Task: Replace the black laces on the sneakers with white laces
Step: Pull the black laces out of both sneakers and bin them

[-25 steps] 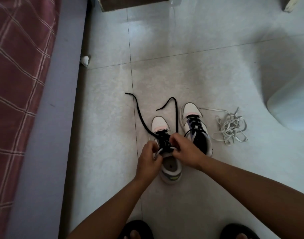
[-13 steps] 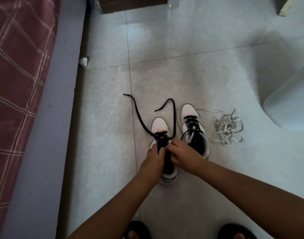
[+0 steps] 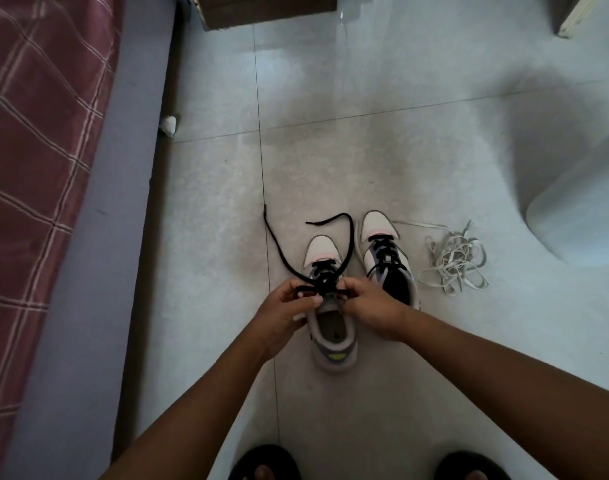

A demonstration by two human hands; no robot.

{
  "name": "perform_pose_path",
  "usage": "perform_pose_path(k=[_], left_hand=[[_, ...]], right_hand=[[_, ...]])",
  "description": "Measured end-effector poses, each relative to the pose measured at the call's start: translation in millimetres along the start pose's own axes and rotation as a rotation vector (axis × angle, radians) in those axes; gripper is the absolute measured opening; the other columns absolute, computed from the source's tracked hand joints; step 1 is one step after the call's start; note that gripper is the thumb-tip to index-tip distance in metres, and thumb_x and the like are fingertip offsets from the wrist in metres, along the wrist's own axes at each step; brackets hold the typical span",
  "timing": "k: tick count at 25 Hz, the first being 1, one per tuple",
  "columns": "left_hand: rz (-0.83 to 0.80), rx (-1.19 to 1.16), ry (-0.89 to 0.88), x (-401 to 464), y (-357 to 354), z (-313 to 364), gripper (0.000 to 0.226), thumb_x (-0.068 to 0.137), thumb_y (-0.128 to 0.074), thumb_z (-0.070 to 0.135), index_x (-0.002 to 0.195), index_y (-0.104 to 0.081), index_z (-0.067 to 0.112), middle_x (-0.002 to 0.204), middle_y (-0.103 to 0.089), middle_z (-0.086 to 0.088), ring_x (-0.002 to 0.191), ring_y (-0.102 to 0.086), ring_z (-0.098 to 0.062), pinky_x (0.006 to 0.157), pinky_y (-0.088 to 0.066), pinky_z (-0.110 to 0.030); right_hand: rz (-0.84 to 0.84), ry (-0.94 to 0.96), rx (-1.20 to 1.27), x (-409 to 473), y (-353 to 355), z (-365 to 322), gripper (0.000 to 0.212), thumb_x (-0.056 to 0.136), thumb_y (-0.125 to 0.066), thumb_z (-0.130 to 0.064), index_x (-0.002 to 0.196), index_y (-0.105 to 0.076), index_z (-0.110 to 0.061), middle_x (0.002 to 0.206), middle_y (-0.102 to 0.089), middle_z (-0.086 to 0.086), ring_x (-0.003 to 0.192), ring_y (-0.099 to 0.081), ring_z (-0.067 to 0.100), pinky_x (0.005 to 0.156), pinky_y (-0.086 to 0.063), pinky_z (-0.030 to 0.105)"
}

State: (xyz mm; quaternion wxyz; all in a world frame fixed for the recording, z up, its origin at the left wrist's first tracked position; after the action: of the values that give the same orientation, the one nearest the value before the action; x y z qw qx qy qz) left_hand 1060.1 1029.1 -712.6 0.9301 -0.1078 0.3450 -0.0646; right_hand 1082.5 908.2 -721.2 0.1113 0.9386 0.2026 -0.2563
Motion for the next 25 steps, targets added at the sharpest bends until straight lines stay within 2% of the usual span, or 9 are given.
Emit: perform_pose_path(k=[3, 6, 7, 10, 13, 15, 17, 20, 25], left_hand=[[-0.051, -0.156, -0.015, -3.0, 7.6, 11.6, 0.017, 0.079, -0.055, 0.033, 0.069, -0.057, 0.019, 0.077, -0.058, -0.002, 0.093, -0.056, -0.018, 0.093, -0.040, -0.043], [-0.055, -0.028, 0.034, 1.4, 7.0, 7.7, 0.033, 0.079, -0.048, 0.048, 0.065, -0.058, 0.020, 0.063, -0.052, 0.002, 0.078, -0.054, -0.014, 0.088, -0.039, -0.037], [-0.060, 0.039, 0.039, 3.7, 4.8, 6.5, 0.035, 0.080, -0.047, 0.049, 0.071, -0.060, 0.018, 0.059, -0.052, 0.003, 0.072, -0.053, -0.012, 0.085, -0.039, -0.035], [-0.096, 0.134, 0.021, 6.3, -8.1, 10.6, 0.041, 0.091, -0.042, 0.042, 0.092, -0.072, 0.015, 0.066, -0.056, -0.002, 0.072, -0.051, -0.017, 0.090, -0.039, -0.030], [0.012, 0.013, -0.059, 4.7, -0.9, 21.0, 0.029, 0.083, -0.056, 0.039, 0.070, -0.071, 0.018, 0.067, -0.058, -0.006, 0.079, -0.054, -0.023, 0.091, -0.042, -0.034], [0.161, -0.453, -0.025, 3.7, 19.7, 16.0, 0.036, 0.077, -0.062, 0.032, 0.046, -0.055, 0.016, 0.047, -0.047, -0.003, 0.061, -0.050, -0.019, 0.088, -0.046, -0.035], [0.179, -0.683, -0.018, 2.2, 38.8, 12.5, 0.046, 0.080, -0.058, 0.036, 0.041, -0.047, 0.014, 0.046, -0.043, -0.002, 0.048, -0.046, -0.016, 0.075, -0.050, -0.035], [0.139, -0.678, -0.060, -7.1, 57.7, 25.3, 0.037, 0.082, -0.055, 0.043, 0.060, -0.062, 0.013, 0.042, -0.035, 0.002, 0.038, -0.035, -0.012, 0.058, -0.048, -0.028], [0.384, -0.674, -0.059, -14.9, 127.7, 11.2, 0.025, 0.086, -0.055, 0.037, 0.085, -0.065, 0.014, 0.044, -0.036, 0.003, 0.038, -0.035, -0.010, 0.050, -0.045, -0.021]], right_hand=[[-0.029, -0.061, 0.133, -5.2, 1.8, 2.5, 0.036, 0.078, -0.060, 0.008, 0.055, -0.058, -0.019, 0.056, -0.057, -0.010, 0.057, -0.054, 0.002, 0.058, -0.042, 0.015], [0.015, -0.036, -0.074, -4.8, 4.5, 4.6, 0.032, 0.084, -0.063, -0.013, 0.053, -0.055, -0.009, 0.054, -0.045, -0.004, 0.054, -0.040, 0.006, 0.055, -0.032, 0.022], [0.051, -0.056, -0.045, -5.6, 6.2, 6.7, 0.032, 0.086, -0.063, -0.020, 0.058, -0.060, -0.004, 0.057, -0.047, -0.002, 0.057, -0.042, 0.006, 0.058, -0.032, 0.022], [0.126, -0.107, 0.062, -8.3, 7.1, 9.8, 0.049, 0.092, -0.053, -0.032, 0.045, -0.059, -0.022, 0.047, -0.048, -0.012, 0.045, -0.042, -0.001, 0.046, -0.032, 0.008], [0.142, -0.167, 0.057, -13.0, 8.6, 10.8, 0.055, 0.097, -0.039, -0.029, 0.046, -0.059, -0.021, 0.053, -0.060, -0.009, 0.054, -0.051, 0.002, 0.053, -0.038, 0.010], [0.274, -0.257, 0.386, -17.5, 22.2, 21.5, 0.058, 0.098, -0.034, -0.026, 0.046, -0.059, -0.017, 0.057, -0.065, -0.005, 0.061, -0.055, 0.010, 0.062, -0.039, 0.023], [0.414, -0.291, 0.730, -21.9, 38.6, 29.1, 0.048, 0.098, -0.036, -0.026, 0.055, -0.054, -0.016, 0.060, -0.064, 0.000, 0.063, -0.054, 0.015, 0.063, -0.037, 0.028], [0.457, -0.192, 0.981, -23.7, 58.1, 17.9, 0.033, 0.095, -0.041, -0.022, 0.063, -0.045, -0.016, 0.054, -0.060, 0.001, 0.062, -0.055, 0.017, 0.065, -0.041, 0.030], [0.686, -0.200, 1.133, -40.8, 123.6, 38.1, 0.029, 0.092, -0.040, -0.016, 0.064, -0.039, -0.017, 0.053, -0.043, 0.000, 0.056, -0.040, 0.015, 0.061, -0.041, 0.027]])
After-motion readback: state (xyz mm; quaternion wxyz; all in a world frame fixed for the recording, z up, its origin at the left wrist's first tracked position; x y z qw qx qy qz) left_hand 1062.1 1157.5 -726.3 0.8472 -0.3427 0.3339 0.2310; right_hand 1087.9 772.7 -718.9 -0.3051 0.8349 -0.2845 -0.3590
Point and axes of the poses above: each hand's wrist, its own x-axis towards the middle knuckle, its own y-axis out of the back of the hand, z = x × y, the point moved 10 cm from there along x, towards the middle knuckle
